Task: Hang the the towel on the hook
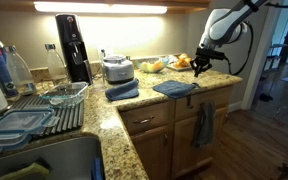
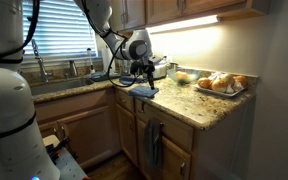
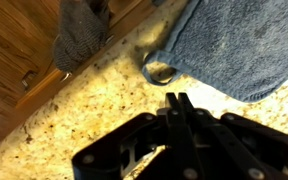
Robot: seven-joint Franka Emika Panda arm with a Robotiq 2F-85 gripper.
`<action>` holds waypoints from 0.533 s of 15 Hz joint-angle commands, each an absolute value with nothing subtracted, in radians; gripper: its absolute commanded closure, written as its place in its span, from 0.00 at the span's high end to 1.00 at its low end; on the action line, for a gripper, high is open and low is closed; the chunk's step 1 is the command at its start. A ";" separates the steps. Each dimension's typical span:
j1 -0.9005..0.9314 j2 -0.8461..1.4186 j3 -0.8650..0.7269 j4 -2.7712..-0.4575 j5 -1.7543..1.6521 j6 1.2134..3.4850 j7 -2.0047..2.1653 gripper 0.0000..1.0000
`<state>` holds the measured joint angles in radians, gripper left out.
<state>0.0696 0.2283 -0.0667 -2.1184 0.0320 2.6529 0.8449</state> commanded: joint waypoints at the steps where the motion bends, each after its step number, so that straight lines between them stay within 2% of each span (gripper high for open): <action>1: 0.071 0.232 -0.081 -2.102 0.022 2.604 0.853 0.06; 2: 0.066 0.227 -0.072 -2.103 0.050 2.584 0.847 0.32; 3: 0.064 0.220 -0.068 -2.106 0.066 2.575 0.847 0.31; 4: 0.061 0.215 -0.061 -2.104 0.088 2.558 0.844 0.35; 8: 0.069 0.215 -0.062 -2.088 0.121 2.494 0.891 0.60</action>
